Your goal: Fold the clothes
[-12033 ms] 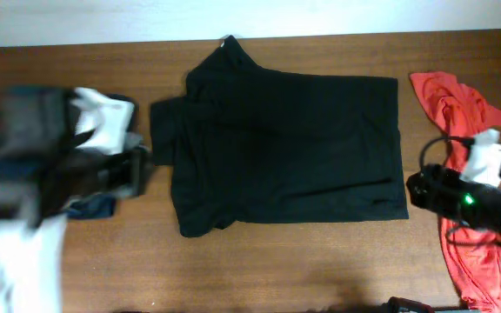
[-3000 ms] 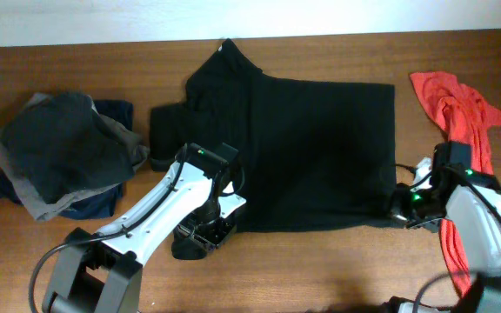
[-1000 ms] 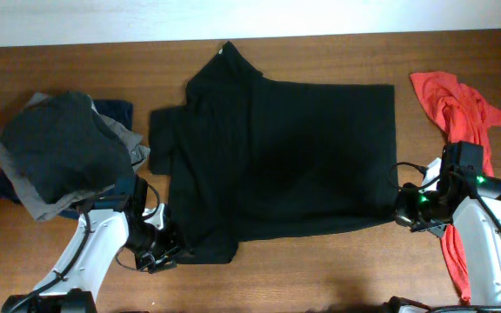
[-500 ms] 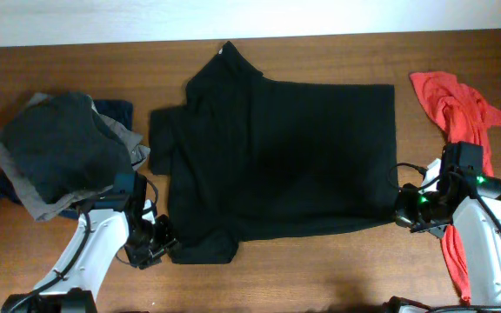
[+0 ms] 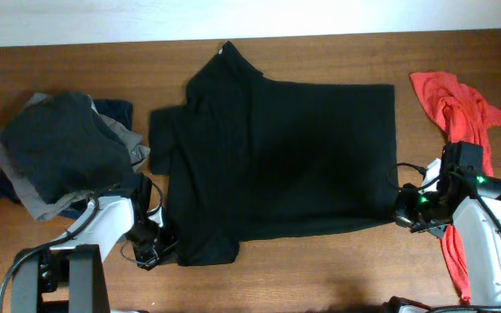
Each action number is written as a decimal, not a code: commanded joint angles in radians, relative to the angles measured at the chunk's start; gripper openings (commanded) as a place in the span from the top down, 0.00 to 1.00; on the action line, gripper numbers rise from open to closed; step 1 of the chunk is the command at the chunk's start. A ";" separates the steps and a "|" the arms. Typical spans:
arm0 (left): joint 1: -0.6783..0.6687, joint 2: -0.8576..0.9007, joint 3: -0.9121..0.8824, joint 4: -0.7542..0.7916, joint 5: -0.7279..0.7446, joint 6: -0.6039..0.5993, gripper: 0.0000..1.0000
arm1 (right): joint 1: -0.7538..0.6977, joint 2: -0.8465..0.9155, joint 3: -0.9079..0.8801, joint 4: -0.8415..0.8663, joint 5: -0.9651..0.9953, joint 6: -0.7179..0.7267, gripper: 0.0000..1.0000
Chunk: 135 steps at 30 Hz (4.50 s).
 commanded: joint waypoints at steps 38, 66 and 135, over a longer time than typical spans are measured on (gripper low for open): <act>0.058 -0.187 0.288 0.276 -0.027 0.188 1.00 | 0.006 0.097 0.169 0.251 -0.061 -0.060 0.95; 0.081 0.026 0.328 0.635 -0.004 0.211 0.22 | -0.029 0.262 0.171 0.528 -0.084 -0.070 0.54; -0.006 0.095 0.555 -0.172 0.023 0.352 0.30 | -0.036 0.242 0.076 0.121 0.392 0.183 0.37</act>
